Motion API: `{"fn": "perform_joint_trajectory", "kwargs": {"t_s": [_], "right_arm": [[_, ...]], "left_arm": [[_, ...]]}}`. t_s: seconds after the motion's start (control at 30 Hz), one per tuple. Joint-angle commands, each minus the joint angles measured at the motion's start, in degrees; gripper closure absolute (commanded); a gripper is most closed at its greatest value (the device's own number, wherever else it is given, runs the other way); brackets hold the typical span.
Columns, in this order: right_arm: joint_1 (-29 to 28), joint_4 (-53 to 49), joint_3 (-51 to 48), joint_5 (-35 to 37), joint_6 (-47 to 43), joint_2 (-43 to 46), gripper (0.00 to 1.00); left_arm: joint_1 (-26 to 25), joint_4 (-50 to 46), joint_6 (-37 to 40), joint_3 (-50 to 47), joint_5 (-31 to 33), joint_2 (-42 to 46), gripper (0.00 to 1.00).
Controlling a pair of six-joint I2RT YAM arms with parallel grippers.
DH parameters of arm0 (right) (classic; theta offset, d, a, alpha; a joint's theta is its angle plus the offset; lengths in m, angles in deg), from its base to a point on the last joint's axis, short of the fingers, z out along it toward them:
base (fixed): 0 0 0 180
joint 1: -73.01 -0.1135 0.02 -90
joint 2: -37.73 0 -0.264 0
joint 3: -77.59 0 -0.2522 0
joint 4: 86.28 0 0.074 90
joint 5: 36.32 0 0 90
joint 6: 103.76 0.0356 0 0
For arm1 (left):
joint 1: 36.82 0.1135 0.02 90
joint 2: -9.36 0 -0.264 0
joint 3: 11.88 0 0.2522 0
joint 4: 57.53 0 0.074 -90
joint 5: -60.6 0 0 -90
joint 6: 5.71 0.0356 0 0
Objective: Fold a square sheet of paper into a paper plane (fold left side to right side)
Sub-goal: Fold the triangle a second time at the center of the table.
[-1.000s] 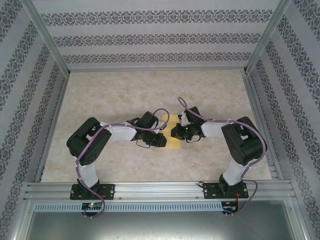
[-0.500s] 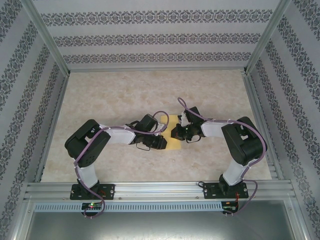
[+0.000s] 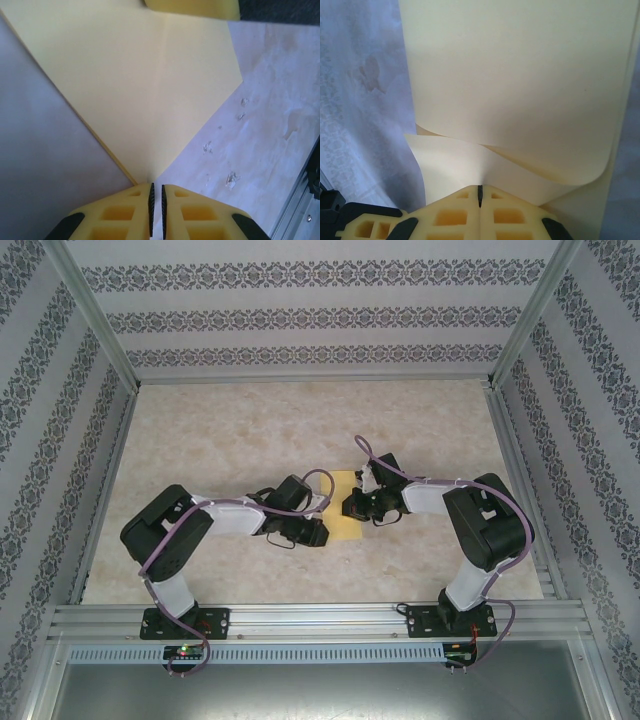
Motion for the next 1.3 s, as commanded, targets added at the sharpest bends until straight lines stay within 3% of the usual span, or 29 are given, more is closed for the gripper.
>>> {"fn": "perform_joint_trajectory", "kwargs": {"t_s": [0.0,0.2,0.53,0.97,1.27], "right_arm": [[0.6,-5.1,-0.3,3.7,-1.1,-1.4,1.00],[0.6,-4.9,-0.4,3.8,-0.9,-1.2,1.00],[0.5,-4.8,-0.4,3.4,-1.0,-1.2,1.00],[0.3,-4.1,-0.5,2.3,-1.1,6.6,1.00],[-3.6,-2.3,-2.2,2.4,0.4,8.0,1.00]], "left_arm": [[-0.5,-3.4,-0.2,-0.6,0.1,3.7,0.85],[2.8,0.8,-2.5,0.0,-2.2,7.1,0.86],[2.8,1.5,-1.3,5.5,-3.4,-2.4,0.85],[1.4,-1.7,-0.4,3.4,0.5,-4.7,0.86],[0.2,-4.3,0.4,3.8,3.1,-4.4,0.87]]}}
